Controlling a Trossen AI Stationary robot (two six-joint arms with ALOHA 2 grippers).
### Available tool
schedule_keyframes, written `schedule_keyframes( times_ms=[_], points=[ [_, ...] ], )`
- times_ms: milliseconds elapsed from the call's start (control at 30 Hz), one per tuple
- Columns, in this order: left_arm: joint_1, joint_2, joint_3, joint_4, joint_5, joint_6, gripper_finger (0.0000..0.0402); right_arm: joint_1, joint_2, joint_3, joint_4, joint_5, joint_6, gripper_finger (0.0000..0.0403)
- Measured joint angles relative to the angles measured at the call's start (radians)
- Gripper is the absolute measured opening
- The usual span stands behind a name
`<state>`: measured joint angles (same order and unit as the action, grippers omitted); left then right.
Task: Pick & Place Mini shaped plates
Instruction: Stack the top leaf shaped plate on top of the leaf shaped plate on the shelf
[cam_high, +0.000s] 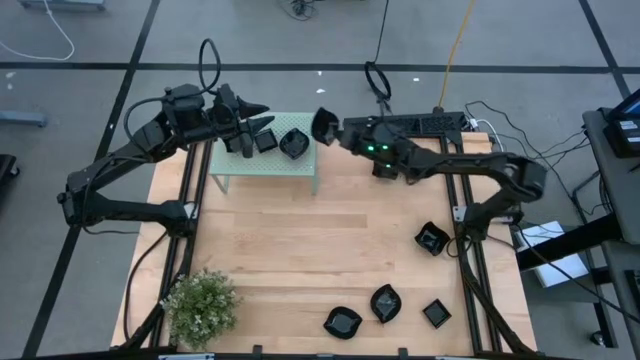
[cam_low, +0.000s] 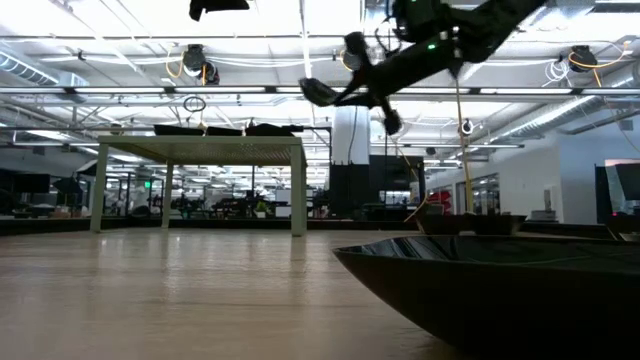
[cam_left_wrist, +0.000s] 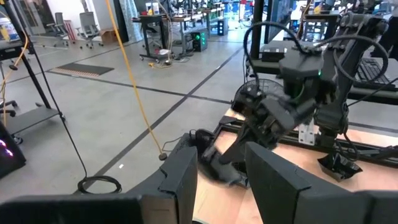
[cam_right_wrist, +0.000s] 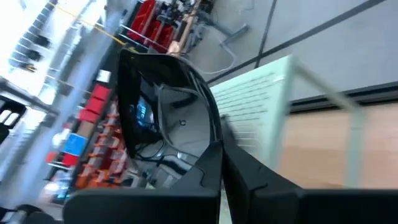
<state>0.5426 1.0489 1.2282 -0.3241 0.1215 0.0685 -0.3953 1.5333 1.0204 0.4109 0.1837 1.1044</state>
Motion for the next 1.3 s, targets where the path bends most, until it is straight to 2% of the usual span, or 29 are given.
schedule_keyframes(
  times_ms=[167, 300, 433, 600, 800, 1100, 1300],
  points=[
    [0.0, 0.0, 0.0, 0.0, 0.0, 0.0, 0.0141, 0.028, 0.134, 0.101, 0.105, 0.005, 0.065, 0.0],
    [0.0, 0.0, 0.0, 0.0, 0.0, -0.002, 0.0141, 0.047, 0.192, 0.153, 0.114, 0.09, 0.116, 0.0],
    [0.0, 0.0, 0.0, 0.0, 0.0, -0.002, 0.0141, 0.072, 0.228, 0.169, 0.113, 0.161, 0.201, 0.0],
    [0.0, 0.0, 0.0, 0.0, 0.0, 0.003, 0.0141, 0.109, 0.26, 0.17, 0.111, 0.198, 0.3, 0.0],
    [0.0, 0.0, 0.0, 0.0, 0.0, 0.005, 0.0141, 0.132, 0.265, 0.194, 0.11, 0.24, 0.285, 0.0],
    [0.0, 0.0, 0.0, 0.0, 0.0, 0.007, 0.0141, 0.136, 0.264, 0.383, -0.107, 0.239, -0.024, 0.0],
    [0.0, 0.0, 0.0, -0.001, 0.0, 0.039, 0.0141, 0.136, 0.265, 0.398, -0.281, 0.266, 0.107, 0.0]
  ],
)
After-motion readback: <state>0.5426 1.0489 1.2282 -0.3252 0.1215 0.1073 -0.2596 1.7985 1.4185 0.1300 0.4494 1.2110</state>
